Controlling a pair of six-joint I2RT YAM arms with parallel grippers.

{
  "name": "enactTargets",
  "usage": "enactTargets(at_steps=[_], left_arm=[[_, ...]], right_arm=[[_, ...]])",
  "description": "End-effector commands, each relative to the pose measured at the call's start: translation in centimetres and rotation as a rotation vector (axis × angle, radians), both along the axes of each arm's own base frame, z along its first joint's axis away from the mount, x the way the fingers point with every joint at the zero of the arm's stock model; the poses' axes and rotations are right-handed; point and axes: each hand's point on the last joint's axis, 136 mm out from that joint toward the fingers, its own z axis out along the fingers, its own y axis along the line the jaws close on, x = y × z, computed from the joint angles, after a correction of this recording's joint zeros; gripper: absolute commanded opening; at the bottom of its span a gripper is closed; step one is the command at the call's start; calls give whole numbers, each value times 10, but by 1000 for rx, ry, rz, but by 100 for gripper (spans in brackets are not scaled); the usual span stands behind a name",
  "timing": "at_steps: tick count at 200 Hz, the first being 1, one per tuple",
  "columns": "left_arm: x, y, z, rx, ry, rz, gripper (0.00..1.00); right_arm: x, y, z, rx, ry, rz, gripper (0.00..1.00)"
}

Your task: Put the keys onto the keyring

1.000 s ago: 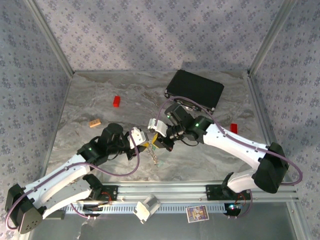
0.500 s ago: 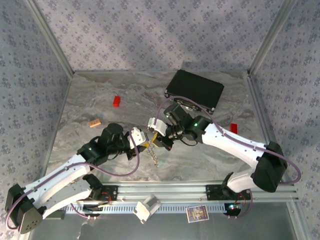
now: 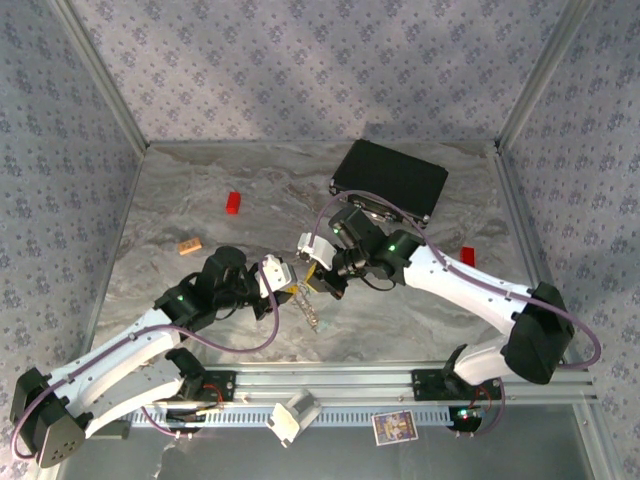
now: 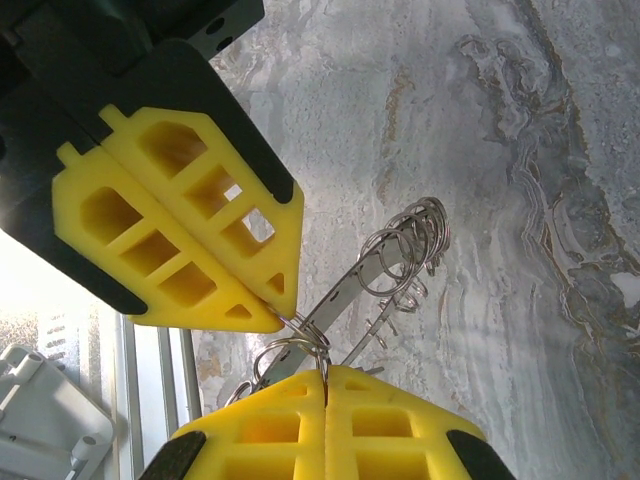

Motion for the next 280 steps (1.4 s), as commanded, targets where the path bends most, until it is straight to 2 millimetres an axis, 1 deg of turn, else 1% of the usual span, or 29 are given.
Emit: enactTargets(at_steps=[1, 19, 37, 51, 61, 76, 93, 98, 116, 130, 139, 157, 171, 177, 195, 231, 280], left_arm=[[-3, -8, 17, -58, -57, -46, 0], [-1, -10, 17, -60, -76, -31, 0], [-2, -13, 14, -51, -96, -24, 0], [-2, -13, 13, -50, -113, -19, 0], [-3, -12, 13, -53, -122, -16, 0], [-3, -11, 15, -62, -142, -13, 0], [-3, -9, 17, -76, -167, -12, 0], [-3, -9, 18, -82, -174, -14, 0], [-3, -9, 19, -111, -193, -10, 0], [-3, -12, 21, -150, -200, -8, 0], [-3, -14, 22, -175, -202, -9, 0], [-7, -18, 25, -224, -201, -33, 0], [-8, -19, 27, -251, -191, -42, 0], [-9, -19, 28, -257, -187, -44, 0], [-10, -19, 25, -262, -172, -47, 0], [-11, -18, 17, -233, -154, -52, 0], [-11, -17, 15, -231, -163, -53, 0]], right_arm=[[5, 0, -1, -8, 7, -19, 0], [5, 0, -3, -13, 10, -19, 0], [7, -1, -4, -16, 7, -24, 0], [9, -3, -4, -19, -2, -36, 16], [11, -6, -5, -25, -11, -48, 26], [12, -11, 1, -7, -31, -53, 33], [14, -20, 13, 58, -64, -56, 36], [15, -22, 18, 83, -83, -54, 36], [14, -29, 23, 155, -171, -12, 37], [6, -26, 25, 205, -263, 73, 36], [-5, -24, 24, 242, -323, 164, 36], [-9, -20, 25, 281, -389, 229, 36], [-16, -17, 25, 296, -382, 284, 35], [-20, -16, 24, 297, -362, 306, 35], [-25, -15, 17, 290, -320, 335, 34], [-21, -8, 11, 299, -286, 326, 30], [-22, -4, 4, 295, -251, 333, 22]])
